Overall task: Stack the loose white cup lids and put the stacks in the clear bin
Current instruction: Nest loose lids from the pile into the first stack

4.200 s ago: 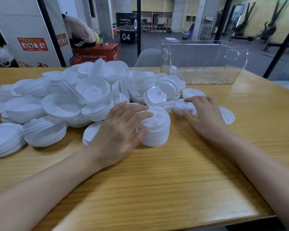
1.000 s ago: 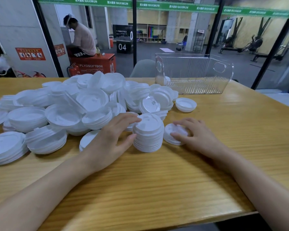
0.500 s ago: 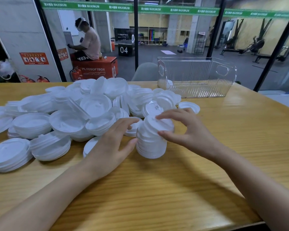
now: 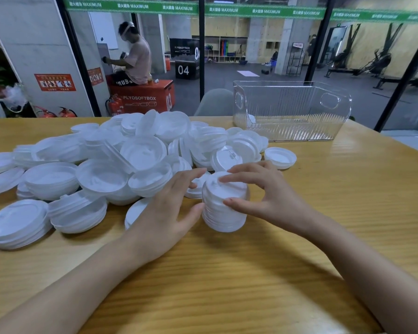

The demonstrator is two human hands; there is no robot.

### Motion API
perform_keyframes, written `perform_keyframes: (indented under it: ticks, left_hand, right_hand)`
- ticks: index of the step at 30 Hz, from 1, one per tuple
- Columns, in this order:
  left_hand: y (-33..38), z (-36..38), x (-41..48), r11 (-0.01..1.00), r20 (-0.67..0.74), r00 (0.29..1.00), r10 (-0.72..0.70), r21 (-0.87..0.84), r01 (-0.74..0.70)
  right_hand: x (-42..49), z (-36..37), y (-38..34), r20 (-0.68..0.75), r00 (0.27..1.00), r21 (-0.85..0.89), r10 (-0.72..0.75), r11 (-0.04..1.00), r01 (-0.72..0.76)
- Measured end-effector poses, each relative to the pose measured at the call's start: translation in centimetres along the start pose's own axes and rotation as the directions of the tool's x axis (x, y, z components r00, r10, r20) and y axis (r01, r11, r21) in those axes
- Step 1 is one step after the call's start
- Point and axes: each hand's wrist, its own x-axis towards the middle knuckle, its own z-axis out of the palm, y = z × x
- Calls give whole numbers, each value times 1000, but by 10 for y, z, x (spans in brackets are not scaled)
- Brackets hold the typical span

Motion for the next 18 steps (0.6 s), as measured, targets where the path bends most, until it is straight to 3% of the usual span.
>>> perform_keyframes:
  ticks: [5,10,16,18]
  left_hand:
    - [0,0,0,1000,-1,1000,8,14,-8]
    - [2,-2,3,998,-55,997,62,8,-61]
    - [0,-10,5,998,-93,994,56,-8,-57]
    - [-2,-16,4,999,-101,995,23,-29,-26]
  right_hand:
    - [-8,-5,1,11,998,27,69,997,-69]
    - [-24,-4,11,129,971,98,203,971,-216]
    - [-25,10,1,217,964,176,154,965,-194]
    - [-21,6,3,166,978,160,129,975,-156]
